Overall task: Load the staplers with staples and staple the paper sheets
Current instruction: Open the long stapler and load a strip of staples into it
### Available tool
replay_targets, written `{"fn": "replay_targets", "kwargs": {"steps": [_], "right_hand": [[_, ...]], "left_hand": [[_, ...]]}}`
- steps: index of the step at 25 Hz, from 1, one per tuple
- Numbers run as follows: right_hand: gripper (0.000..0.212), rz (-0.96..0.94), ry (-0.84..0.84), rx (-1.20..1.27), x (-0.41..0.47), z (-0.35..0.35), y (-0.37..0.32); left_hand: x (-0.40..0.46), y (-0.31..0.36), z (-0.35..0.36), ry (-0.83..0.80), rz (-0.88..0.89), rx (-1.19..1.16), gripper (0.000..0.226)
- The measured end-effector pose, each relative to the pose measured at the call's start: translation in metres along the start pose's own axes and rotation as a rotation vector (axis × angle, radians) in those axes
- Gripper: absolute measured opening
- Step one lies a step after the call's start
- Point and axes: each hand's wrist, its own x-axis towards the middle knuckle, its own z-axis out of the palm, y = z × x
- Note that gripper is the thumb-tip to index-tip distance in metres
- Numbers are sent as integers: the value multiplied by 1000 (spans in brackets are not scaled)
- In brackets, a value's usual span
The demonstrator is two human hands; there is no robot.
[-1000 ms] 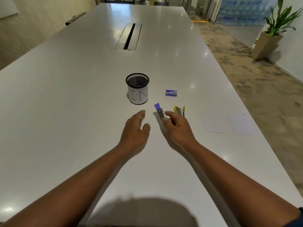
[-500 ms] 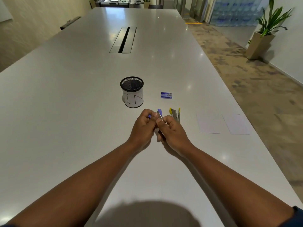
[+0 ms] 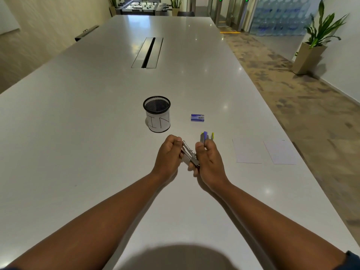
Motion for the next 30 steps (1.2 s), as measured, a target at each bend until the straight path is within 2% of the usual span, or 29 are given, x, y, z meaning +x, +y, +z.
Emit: {"fn": "replay_targets", "kwargs": {"steps": [6, 11, 14, 17, 21, 25, 30], "right_hand": [[14, -128, 38, -103, -2, 1, 0], [21, -122, 84, -237, -10, 0, -2], [20, -134, 154, -331, -14, -4, -1], [14, -184, 164, -433, -19, -12, 0], [8, -123, 173, -480, -30, -24, 0], [14, -157, 147, -654, -38, -27, 2], [23, -148, 43, -832, -39, -23, 4]], "left_hand": [[7, 1, -8, -6, -45, -91, 14], [10, -1, -6, 73, -58, -98, 6], [10, -3, -5, 125, -42, -100, 12], [10, -5, -1, 196, -26, -44, 11], [12, -7, 6, 269, -35, 74, 14], [20, -1, 10, 270, 12, 472, 19], [39, 1, 0, 6, 200, 979, 33]]}}
